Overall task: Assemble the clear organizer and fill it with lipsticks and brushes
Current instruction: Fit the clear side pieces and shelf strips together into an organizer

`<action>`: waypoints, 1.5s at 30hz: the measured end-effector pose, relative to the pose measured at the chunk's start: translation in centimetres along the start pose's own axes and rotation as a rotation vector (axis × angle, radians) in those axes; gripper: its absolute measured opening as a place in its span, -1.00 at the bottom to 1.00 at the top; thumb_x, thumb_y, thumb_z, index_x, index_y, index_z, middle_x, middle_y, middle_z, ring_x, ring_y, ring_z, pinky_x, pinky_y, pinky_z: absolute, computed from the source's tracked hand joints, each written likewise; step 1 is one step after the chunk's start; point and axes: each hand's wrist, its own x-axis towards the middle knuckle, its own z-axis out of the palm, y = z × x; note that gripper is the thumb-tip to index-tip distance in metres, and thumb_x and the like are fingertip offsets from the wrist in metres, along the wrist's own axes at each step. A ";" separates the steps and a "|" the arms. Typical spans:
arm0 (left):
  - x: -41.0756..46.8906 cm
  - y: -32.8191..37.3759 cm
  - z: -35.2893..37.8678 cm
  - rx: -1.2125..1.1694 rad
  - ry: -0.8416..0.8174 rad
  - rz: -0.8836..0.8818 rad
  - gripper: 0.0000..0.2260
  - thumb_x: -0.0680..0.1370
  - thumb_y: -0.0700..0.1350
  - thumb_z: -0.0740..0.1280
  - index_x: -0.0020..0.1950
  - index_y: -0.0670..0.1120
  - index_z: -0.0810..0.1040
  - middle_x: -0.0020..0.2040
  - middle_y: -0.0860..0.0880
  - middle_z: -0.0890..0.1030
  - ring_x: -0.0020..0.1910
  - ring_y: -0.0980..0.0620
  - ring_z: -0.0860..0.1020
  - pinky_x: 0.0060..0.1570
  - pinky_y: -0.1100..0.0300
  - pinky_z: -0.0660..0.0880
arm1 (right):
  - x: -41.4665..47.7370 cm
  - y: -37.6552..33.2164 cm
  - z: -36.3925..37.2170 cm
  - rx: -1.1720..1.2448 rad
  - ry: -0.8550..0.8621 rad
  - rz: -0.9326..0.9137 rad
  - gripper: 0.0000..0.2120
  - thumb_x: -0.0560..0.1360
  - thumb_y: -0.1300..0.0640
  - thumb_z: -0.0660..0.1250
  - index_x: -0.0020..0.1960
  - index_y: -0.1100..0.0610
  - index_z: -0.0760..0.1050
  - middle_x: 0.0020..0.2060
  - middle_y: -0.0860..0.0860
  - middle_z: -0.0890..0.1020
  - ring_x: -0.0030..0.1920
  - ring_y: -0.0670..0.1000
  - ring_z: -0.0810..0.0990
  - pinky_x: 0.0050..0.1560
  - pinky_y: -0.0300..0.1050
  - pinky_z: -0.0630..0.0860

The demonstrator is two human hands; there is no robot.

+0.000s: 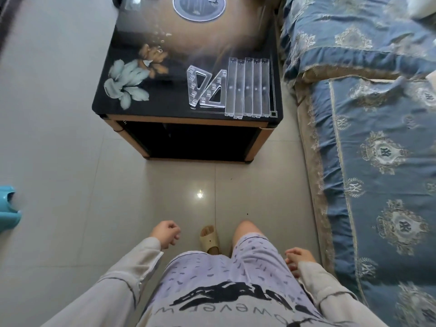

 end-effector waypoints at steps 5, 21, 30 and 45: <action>2.2 6.1 -2.4 -0.139 0.005 0.043 -0.73 0.56 -0.28 0.15 -0.33 -0.09 0.37 -0.39 -0.06 0.44 -0.70 0.20 0.39 -0.46 0.31 0.18 | 1.3 -3.0 -0.1 0.005 0.002 0.021 -0.68 0.54 0.47 0.09 -0.35 0.25 0.35 -0.45 0.14 0.40 -0.82 -0.15 0.30 -0.77 -0.46 0.19; 10.0 14.6 -3.7 -0.144 0.051 -0.135 -0.72 0.54 -0.32 0.15 -0.36 -0.13 0.36 -0.43 -0.08 0.42 -0.61 0.07 0.33 -0.53 0.40 0.11 | 11.0 -26.1 -1.8 0.006 -0.112 -0.068 -0.68 0.56 0.40 0.04 -0.31 0.16 0.32 -0.44 0.13 0.35 -0.81 -0.17 0.24 -0.68 -0.54 0.11; 11.7 17.9 -4.0 -0.156 0.075 -0.207 -0.72 0.51 -0.35 0.14 -0.38 -0.15 0.40 -0.48 -0.09 0.44 -0.59 0.04 0.31 -0.49 0.33 0.16 | 13.1 -30.5 -2.8 -0.165 -0.132 -0.053 -0.69 0.54 0.39 0.08 -0.31 0.14 0.35 -0.43 0.11 0.41 -0.61 -0.02 0.34 -0.71 -0.51 0.12; 16.4 25.7 -6.5 0.042 0.027 -0.099 -0.72 0.49 -0.27 0.19 -0.38 -0.02 0.39 -0.44 0.02 0.49 -0.53 0.11 0.44 -0.44 0.37 0.42 | 15.3 -34.9 0.4 -0.256 -0.164 0.002 -0.73 0.53 0.35 0.12 -0.28 0.11 0.40 -0.40 0.06 0.48 -0.65 -0.10 0.41 -0.68 -0.42 0.20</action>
